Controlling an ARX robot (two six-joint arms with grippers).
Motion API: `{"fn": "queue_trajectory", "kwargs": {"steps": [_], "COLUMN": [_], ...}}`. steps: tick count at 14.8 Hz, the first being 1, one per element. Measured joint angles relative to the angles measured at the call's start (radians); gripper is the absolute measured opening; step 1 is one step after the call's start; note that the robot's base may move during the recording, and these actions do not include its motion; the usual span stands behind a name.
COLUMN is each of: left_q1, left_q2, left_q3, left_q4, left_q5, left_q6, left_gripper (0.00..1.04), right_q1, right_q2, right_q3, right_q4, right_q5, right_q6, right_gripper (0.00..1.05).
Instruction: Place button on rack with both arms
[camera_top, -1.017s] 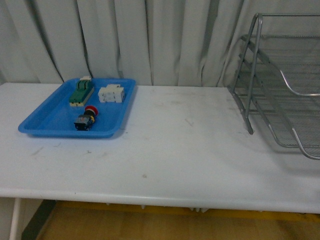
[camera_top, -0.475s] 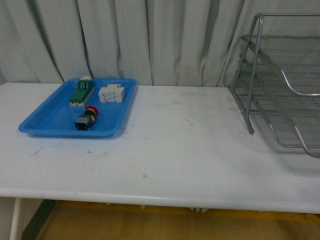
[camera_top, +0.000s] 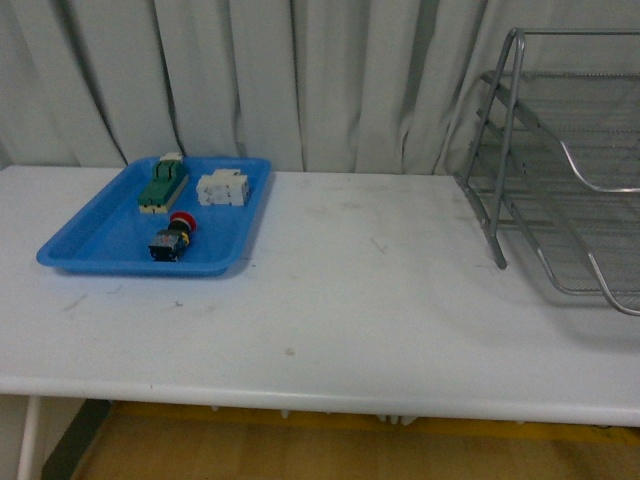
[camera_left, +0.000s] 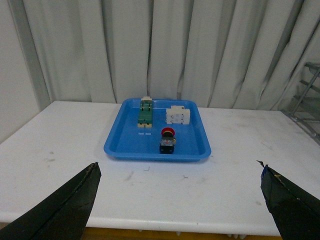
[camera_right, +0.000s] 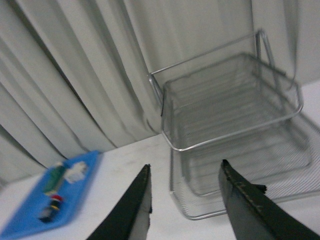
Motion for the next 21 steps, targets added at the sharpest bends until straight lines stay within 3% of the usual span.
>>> {"fn": "queue_trajectory", "kwargs": {"steps": [1, 2, 4, 7, 9, 10, 17, 19, 21], "left_q1": [0.0, 0.0, 0.0, 0.0, 0.0, 0.0, 0.0, 0.0, 0.0], "left_q2": [0.0, 0.0, 0.0, 0.0, 0.0, 0.0, 0.0, 0.0, 0.0], "left_q3": [0.0, 0.0, 0.0, 0.0, 0.0, 0.0, 0.0, 0.0, 0.0], "left_q4": [0.0, 0.0, 0.0, 0.0, 0.0, 0.0, 0.0, 0.0, 0.001], "left_q5": [0.0, 0.0, 0.0, 0.0, 0.0, 0.001, 0.0, 0.0, 0.0], "left_q6": [0.0, 0.0, 0.0, 0.0, 0.0, 0.0, 0.0, 0.0, 0.0], "left_gripper": [0.98, 0.98, 0.98, 0.98, 0.98, 0.98, 0.98, 0.98, 0.98], "right_q1": [0.034, 0.065, 0.1, 0.153, 0.253, 0.287, 0.279, 0.279, 0.279], "right_q2": [-0.077, -0.115, -0.154, -0.226, -0.264, -0.29, -0.406, -0.56, -0.577], "right_q3": [-0.044, -0.088, -0.103, -0.124, -0.151, -0.156, -0.196, -0.196, -0.196], "right_q4": [-0.04, -0.065, -0.076, -0.103, -0.138, -0.146, -0.203, -0.388, -0.385], "right_q5": [0.042, 0.076, 0.114, 0.165, 0.275, 0.278, 0.294, 0.294, 0.294], "right_q6": [-0.182, -0.271, -0.326, -0.356, -0.362, -0.366, -0.366, -0.366, -0.366], "right_gripper": [0.3, 0.17, 0.01, 0.02, 0.02, 0.02, 0.02, 0.02, 0.02]}}
